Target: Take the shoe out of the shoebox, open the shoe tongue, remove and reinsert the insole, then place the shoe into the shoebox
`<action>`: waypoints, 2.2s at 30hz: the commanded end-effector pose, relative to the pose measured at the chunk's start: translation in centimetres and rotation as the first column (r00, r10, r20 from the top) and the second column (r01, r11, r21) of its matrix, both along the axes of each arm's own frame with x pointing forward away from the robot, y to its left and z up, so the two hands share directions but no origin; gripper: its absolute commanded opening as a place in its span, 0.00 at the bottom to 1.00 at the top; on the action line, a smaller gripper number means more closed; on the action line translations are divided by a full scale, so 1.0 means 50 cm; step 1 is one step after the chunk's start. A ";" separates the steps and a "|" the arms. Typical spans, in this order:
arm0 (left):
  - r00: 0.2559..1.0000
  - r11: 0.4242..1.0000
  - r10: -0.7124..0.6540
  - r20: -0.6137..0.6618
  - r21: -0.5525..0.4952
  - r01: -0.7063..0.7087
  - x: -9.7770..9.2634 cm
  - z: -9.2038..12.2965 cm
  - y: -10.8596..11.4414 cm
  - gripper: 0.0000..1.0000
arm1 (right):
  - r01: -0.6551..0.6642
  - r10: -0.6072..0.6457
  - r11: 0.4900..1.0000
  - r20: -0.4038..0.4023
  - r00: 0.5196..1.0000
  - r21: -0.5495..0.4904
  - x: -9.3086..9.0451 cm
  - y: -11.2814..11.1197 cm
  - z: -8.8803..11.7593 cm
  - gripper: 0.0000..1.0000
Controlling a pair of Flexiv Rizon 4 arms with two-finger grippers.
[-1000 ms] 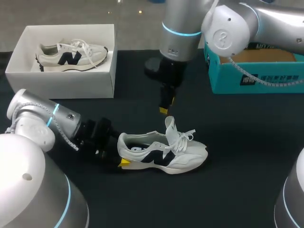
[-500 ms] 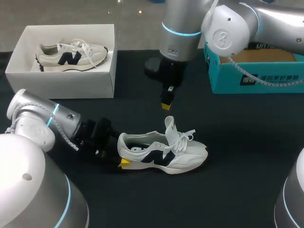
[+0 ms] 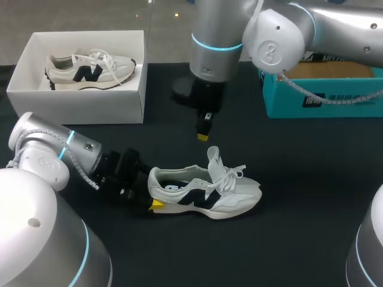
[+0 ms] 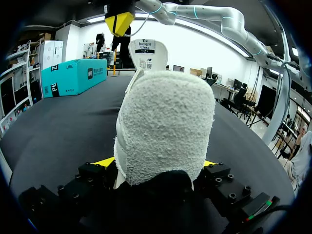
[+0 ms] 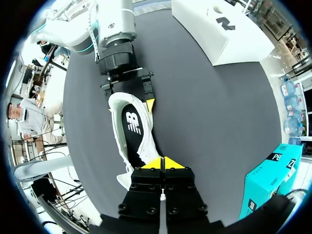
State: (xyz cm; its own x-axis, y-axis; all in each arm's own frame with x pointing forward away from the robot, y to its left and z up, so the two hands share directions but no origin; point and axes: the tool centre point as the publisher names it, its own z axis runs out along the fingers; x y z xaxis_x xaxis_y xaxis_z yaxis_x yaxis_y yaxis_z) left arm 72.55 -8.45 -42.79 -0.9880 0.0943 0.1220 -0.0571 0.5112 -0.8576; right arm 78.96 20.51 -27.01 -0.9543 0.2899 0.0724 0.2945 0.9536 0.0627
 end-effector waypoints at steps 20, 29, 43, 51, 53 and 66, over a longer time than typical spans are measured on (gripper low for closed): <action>1.000 1.000 -0.002 -0.001 0.002 0.002 0.001 -0.006 -0.002 0.00 | -0.020 0.020 0.997 0.002 1.000 -0.078 -0.060 0.063 -0.035 0.00; 1.000 1.000 -0.002 -0.001 0.002 0.002 0.001 -0.006 -0.002 0.00 | -0.042 0.046 0.997 0.074 0.996 -0.057 -0.081 0.066 -0.062 0.00; 1.000 1.000 -0.002 -0.001 0.002 0.002 0.001 -0.006 -0.002 0.00 | -0.072 0.073 0.997 0.011 0.997 -0.015 -0.100 0.065 -0.138 0.00; 1.000 1.000 -0.002 -0.001 0.002 0.002 0.001 -0.006 -0.002 0.00 | -0.093 0.093 0.996 -0.020 0.996 0.001 -0.092 0.064 -0.161 0.00; 1.000 1.000 -0.002 -0.001 0.002 0.002 0.001 -0.006 -0.002 0.00 | -0.093 0.093 0.996 -0.035 0.995 0.001 -0.093 0.064 -0.170 0.00; 1.000 1.000 -0.002 -0.001 0.002 0.002 0.001 -0.006 -0.002 0.00 | -0.063 0.060 0.997 -0.066 0.996 -0.040 -0.122 0.066 -0.208 0.00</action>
